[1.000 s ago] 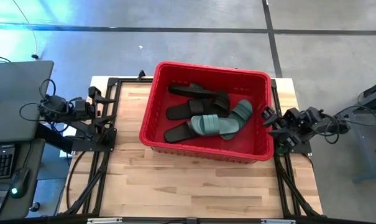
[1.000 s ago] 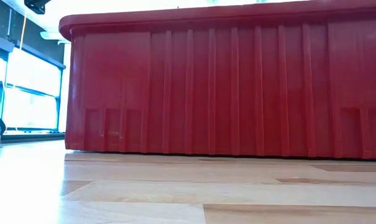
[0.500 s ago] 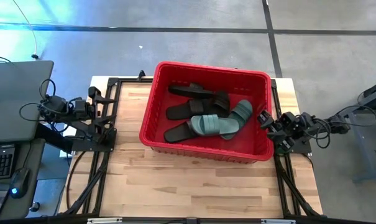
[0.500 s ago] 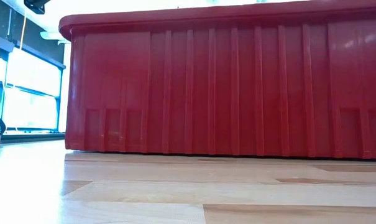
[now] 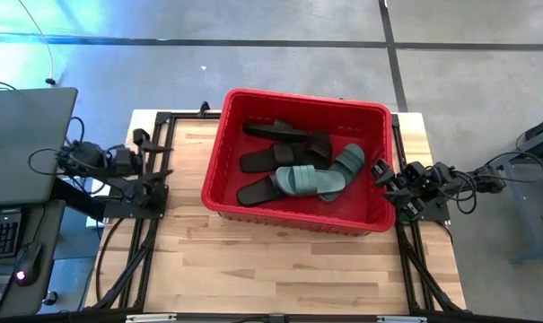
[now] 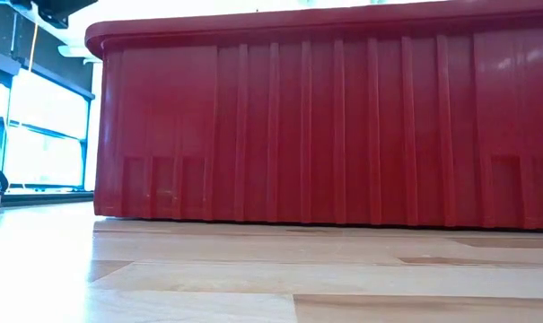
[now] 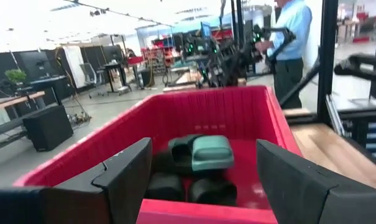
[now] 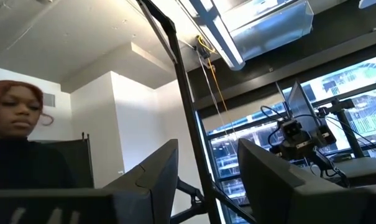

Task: Pick and place slides into bin
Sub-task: Return to Home Position

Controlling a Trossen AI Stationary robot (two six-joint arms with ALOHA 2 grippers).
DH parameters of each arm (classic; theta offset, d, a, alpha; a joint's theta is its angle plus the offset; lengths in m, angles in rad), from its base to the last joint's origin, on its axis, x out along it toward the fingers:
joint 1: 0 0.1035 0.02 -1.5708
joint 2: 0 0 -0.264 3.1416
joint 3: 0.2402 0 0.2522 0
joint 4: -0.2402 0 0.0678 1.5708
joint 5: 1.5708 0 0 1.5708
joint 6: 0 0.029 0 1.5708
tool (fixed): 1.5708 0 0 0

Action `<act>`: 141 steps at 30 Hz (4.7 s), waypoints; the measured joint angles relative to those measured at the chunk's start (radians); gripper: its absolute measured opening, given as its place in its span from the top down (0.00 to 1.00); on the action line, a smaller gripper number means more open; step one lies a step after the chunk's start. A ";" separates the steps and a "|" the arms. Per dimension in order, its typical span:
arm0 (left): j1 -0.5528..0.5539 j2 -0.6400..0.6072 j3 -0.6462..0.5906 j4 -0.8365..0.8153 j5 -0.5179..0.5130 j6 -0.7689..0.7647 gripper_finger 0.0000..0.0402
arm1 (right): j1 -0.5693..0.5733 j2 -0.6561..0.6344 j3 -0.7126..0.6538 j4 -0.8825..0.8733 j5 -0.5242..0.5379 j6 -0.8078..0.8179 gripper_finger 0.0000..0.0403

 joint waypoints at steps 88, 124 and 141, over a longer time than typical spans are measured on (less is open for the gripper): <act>0.000 0.001 -0.570 0.592 0.258 0.077 0.32 | 0.000 0.000 0.002 -0.217 0.000 0.000 0.62; 0.000 0.001 -0.571 0.592 0.257 0.076 0.33 | 0.000 0.000 0.002 -0.218 0.000 0.000 0.61; 0.000 0.001 -0.571 0.591 0.257 0.076 0.32 | 0.000 0.000 0.002 -0.218 0.000 0.000 0.61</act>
